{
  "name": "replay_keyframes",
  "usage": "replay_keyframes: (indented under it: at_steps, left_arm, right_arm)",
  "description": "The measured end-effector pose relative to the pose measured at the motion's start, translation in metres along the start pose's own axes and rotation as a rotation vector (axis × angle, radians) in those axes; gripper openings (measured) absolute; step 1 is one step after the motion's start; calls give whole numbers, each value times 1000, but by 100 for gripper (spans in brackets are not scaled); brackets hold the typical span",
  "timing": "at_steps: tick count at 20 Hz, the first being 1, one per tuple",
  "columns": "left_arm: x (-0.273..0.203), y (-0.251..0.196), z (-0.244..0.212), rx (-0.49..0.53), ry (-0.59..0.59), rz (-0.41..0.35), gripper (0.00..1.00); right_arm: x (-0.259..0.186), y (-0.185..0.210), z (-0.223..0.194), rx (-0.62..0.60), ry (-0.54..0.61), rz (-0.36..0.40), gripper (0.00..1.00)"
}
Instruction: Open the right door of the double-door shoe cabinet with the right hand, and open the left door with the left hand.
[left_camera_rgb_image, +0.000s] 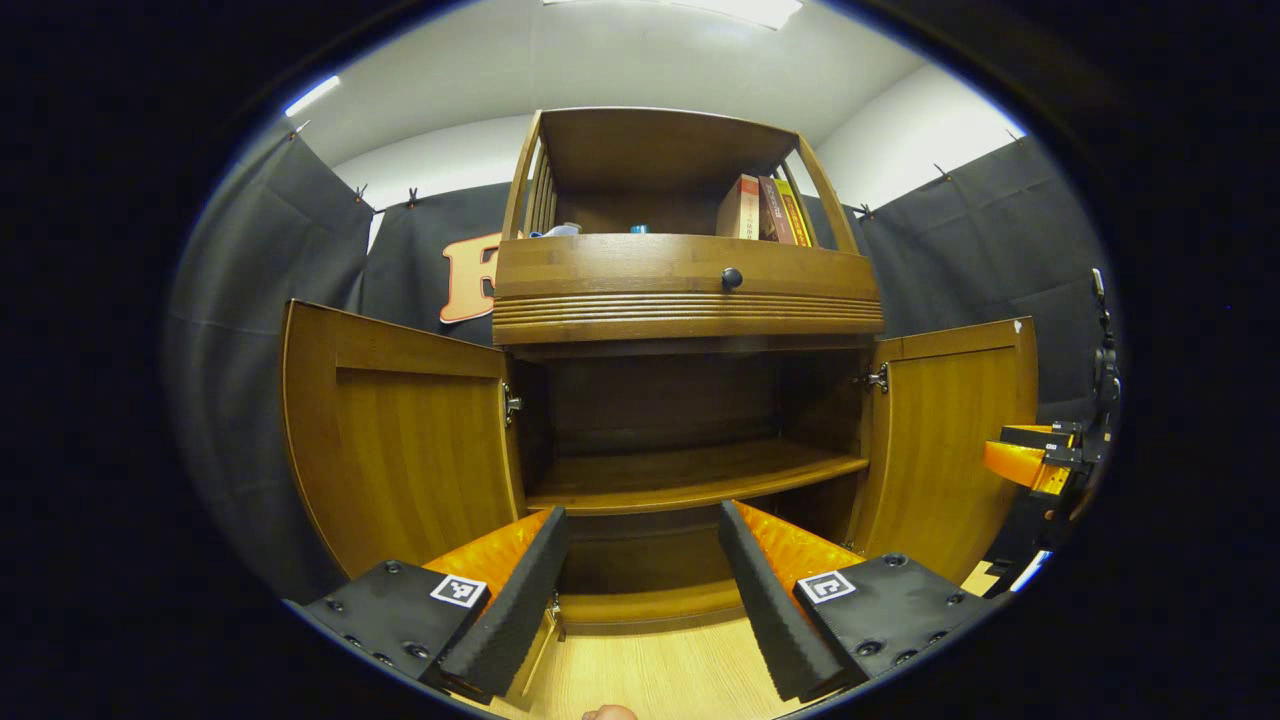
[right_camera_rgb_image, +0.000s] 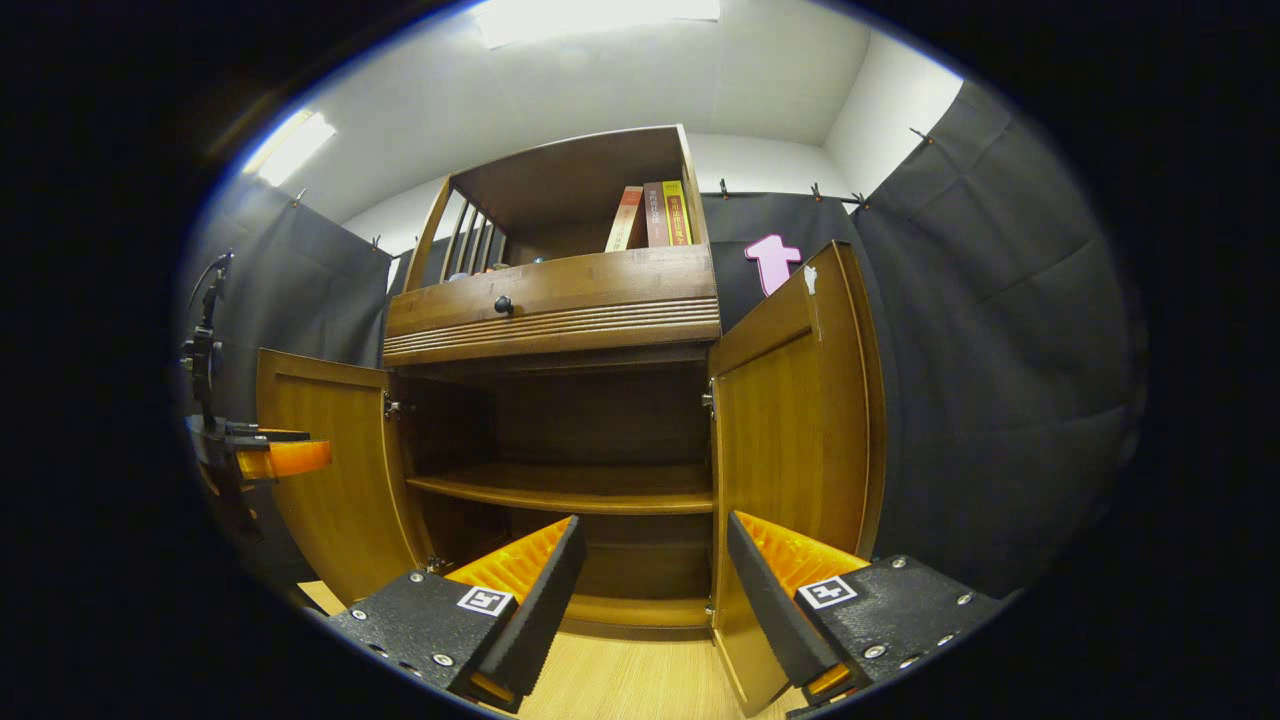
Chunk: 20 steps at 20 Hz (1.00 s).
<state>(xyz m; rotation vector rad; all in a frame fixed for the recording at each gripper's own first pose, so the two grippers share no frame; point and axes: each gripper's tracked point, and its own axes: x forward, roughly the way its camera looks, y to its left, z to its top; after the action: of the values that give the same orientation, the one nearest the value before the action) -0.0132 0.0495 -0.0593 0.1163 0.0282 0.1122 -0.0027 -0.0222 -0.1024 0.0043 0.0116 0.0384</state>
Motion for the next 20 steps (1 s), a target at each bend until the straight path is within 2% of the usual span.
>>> replay_keyframes:
  at_steps: [2,4,7,8,10,11,12,13,15,16,19,20]
  left_arm:
    - [0,3,0,-3,0,7,97]
    - [0,6,-1,-6,-2,13,96]
    - [-1,8,-2,-11,-1,18,96]
    - [0,9,-3,-12,0,19,96]
    - [-1,10,-4,-14,1,20,96]
    - [-1,12,-4,-15,0,25,96]
    - [-1,13,-5,-12,-1,29,97]
    - [-1,13,-5,-9,-3,31,97]
    - [-4,17,-4,-3,-8,39,98]
    - [-3,19,-3,0,-11,44,98]
    - [-3,25,-4,-4,-11,60,98]
    - [-3,26,-5,-6,-11,62,98]
  right_arm:
    - [1,0,0,0,0,0,77]
    - [1,1,1,-2,-1,0,88]
    - [1,2,1,-5,-3,0,88]
    - [1,3,0,-5,-2,2,99]
    - [0,4,-1,-5,-1,3,99]
    - [0,3,-1,-8,-1,2,88]
    - [0,3,-2,-11,-1,-1,88]
    - [2,2,-2,-13,1,-4,99]
    - [2,3,-3,-10,5,-3,99]
    - [2,4,-3,-8,5,-1,88]
    - [2,5,-3,-12,2,1,88]
    - [2,6,-3,-13,3,2,77]
